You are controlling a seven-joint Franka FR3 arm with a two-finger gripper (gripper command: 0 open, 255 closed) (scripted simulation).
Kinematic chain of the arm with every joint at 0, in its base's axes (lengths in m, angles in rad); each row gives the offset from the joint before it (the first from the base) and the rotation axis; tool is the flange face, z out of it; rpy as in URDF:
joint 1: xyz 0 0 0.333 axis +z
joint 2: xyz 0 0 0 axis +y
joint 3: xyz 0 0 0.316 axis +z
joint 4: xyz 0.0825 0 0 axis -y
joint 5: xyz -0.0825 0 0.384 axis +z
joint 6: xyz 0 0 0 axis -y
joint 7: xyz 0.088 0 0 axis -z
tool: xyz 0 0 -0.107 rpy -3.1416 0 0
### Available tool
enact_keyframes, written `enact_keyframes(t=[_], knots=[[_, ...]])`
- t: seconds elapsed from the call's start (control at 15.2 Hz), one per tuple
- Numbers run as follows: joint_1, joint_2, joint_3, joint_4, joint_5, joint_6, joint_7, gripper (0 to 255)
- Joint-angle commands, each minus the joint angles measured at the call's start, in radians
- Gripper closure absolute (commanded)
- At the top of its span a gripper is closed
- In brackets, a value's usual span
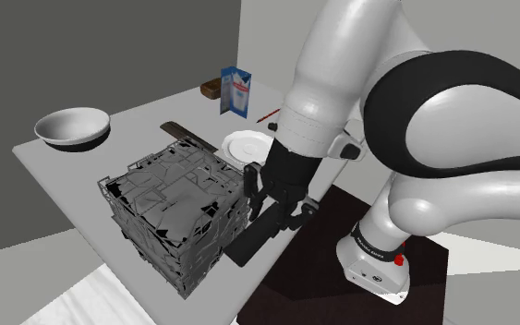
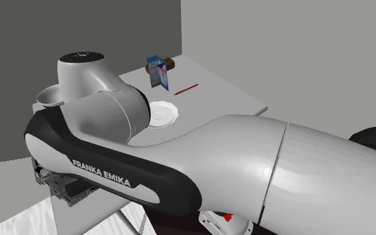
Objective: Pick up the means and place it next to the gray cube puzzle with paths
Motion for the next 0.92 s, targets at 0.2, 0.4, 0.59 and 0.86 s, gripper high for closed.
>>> enact_keyframes(t=[0.2, 0.4, 0.59, 0.86], knots=[[0.009, 0.010, 0.038, -0.052, 0.038, 0.062, -0.018, 255], [0.014, 0.021, 0.064, -0.082, 0.064, 0.101, -0.029, 255], [0.018, 0.036, 0.092, -0.109, 0.091, 0.143, -0.040, 255], [0.022, 0.062, 0.132, -0.142, 0.130, 0.202, -0.057, 255]])
